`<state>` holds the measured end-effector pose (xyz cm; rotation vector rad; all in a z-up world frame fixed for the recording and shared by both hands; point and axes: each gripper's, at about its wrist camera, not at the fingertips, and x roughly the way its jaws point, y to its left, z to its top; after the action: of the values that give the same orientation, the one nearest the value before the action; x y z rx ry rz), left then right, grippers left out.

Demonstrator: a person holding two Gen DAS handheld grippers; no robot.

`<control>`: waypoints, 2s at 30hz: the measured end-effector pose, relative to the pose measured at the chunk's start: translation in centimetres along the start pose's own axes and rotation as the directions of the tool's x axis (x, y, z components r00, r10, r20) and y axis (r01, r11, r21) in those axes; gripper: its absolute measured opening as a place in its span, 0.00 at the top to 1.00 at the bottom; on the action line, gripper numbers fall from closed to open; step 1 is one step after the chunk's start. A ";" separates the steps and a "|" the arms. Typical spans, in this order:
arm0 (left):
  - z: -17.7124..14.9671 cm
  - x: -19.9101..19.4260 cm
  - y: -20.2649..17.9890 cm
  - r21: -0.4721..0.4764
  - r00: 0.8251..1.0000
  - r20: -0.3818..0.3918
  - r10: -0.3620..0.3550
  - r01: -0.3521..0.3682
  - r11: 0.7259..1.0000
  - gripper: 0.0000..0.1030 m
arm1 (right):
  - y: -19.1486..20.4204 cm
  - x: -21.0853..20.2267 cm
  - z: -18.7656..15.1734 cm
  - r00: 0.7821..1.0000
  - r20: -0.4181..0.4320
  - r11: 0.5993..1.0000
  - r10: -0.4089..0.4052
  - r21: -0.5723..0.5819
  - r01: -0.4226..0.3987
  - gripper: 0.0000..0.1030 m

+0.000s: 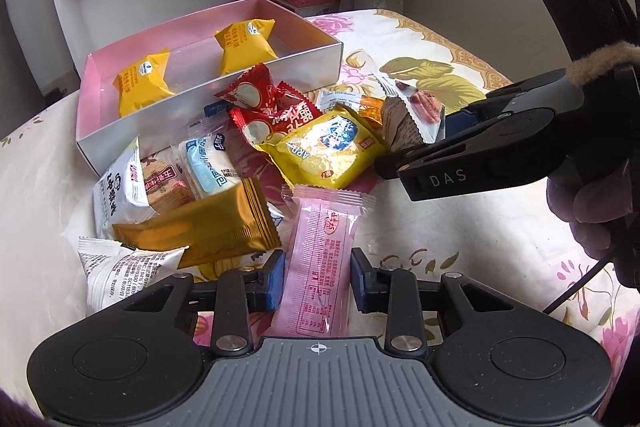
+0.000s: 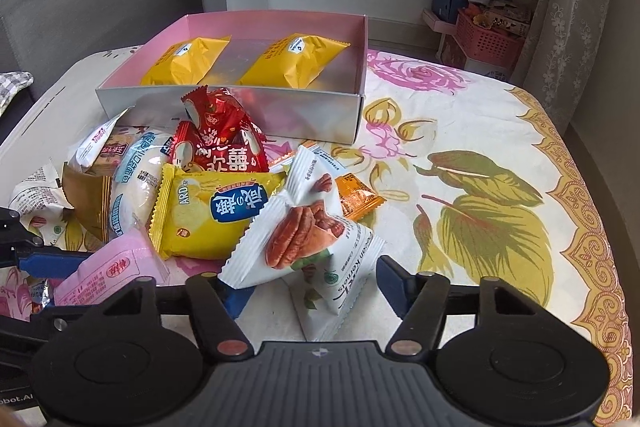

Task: Organize snacks
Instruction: 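Grasp the pink wrapped bar with the left gripper while the right gripper grasps the white pecan packet, then carry the pink bar and pecan packet into the box and open both grippers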

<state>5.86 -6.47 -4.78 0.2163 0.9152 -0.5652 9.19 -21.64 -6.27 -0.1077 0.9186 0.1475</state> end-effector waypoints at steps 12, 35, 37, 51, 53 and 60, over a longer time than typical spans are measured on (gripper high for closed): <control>0.5 -1.4 0.2 -0.047 0.999 0.013 -0.044 0.044 0.998 0.72 | -0.5 -0.9 0.5 0.999 -0.039 0.998 0.038 0.054 -0.036 0.69; 3.4 -5.5 4.8 -0.245 0.989 0.150 -0.019 0.056 0.968 0.72 | -4.1 -6.0 3.7 0.981 0.131 0.941 0.145 0.287 -0.178 0.69; 3.7 -5.9 5.7 -0.276 0.987 0.163 -0.003 0.049 0.960 0.72 | -4.2 -6.1 4.0 0.979 0.142 0.935 0.149 0.303 -0.186 0.69; 6.0 -5.6 11.0 -0.458 0.965 0.241 0.103 0.019 0.889 0.72 | -3.7 -4.4 6.7 0.967 0.194 0.888 0.165 0.397 -0.231 0.69; 6.6 -5.0 11.2 -0.474 0.964 0.243 0.111 0.018 0.881 0.72 | -3.4 -3.8 7.2 0.965 0.200 0.880 0.170 0.410 -0.240 0.69; 9.6 -1.6 11.3 -0.475 0.967 0.230 0.110 0.014 0.880 0.72 | -2.5 -1.7 9.4 0.963 0.209 0.868 0.169 0.432 -0.246 0.69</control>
<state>17.90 -0.38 1.61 -0.2733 0.7709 -0.2968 16.02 -22.80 0.83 0.4388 0.7760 0.1350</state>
